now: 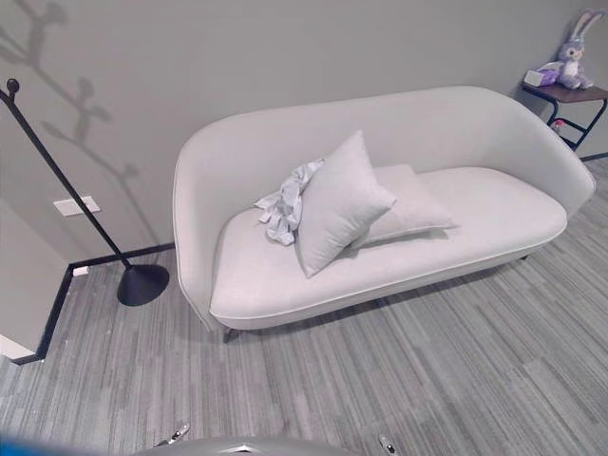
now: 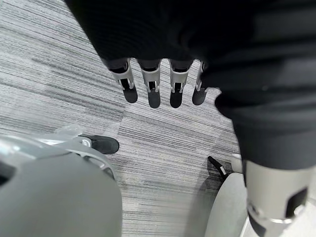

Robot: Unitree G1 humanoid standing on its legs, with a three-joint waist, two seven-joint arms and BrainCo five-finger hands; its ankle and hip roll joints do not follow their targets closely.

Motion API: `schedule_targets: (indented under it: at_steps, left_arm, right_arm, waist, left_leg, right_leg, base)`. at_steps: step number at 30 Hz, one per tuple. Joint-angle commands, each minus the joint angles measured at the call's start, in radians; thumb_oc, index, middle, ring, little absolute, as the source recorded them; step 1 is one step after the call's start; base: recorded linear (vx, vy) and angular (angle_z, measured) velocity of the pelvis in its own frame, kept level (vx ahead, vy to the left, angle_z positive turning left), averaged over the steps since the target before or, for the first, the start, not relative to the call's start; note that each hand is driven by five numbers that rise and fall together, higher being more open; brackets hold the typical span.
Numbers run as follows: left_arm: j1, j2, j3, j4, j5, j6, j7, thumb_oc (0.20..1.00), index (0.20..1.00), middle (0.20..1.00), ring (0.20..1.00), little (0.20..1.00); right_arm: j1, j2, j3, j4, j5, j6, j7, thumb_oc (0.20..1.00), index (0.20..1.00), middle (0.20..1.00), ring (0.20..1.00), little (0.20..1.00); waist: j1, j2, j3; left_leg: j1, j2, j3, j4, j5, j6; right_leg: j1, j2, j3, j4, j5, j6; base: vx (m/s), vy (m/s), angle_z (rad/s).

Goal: Hang the clothes on the sofa on the clothes rack.

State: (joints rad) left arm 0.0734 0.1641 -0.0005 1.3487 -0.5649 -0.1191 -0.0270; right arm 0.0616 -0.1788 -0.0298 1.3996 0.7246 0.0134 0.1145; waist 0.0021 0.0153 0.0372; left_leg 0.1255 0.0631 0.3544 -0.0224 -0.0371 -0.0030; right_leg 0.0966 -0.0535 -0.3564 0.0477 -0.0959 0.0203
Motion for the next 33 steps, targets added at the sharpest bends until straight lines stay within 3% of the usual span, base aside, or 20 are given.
schedule_targets:
  at_steps: [1, 33]
  left_arm:
    - [-0.058, -0.017, 0.044, 0.051, -0.065, -0.014, -0.009, 1.0, 1.0, 1.0, 1.0, 1.0]
    - [-0.075, -0.009, -0.023, 0.115, 0.068, 0.028, -0.031, 1.0, 1.0, 1.0, 1.0, 1.0]
  right_arm:
    - [-0.069, 0.028, -0.001, 0.107, 0.035, -0.009, 0.001, 1.0, 1.0, 1.0, 1.0, 1.0]
    - [-0.063, 0.058, 0.041, 0.123, 0.0, 0.005, -0.001, 1.0, 1.0, 1.0, 1.0, 1.0]
  waist:
    - [-0.002, -0.041, -0.006]
    - [0.018, -0.053, -0.036]
  left_leg:
    - [0.035, 0.014, 0.007, -0.06, 0.017, -0.06]
    - [0.049, 0.025, 0.005, -0.058, 0.017, -0.066]
  right_leg:
    - [0.041, -0.047, -0.04, -0.134, 0.081, 0.068]
    - [0.062, -0.027, -0.044, -0.135, 0.061, 0.058]
  base:
    - [0.0, 0.0, 0.0]
    - [0.01, -0.007, 0.01]
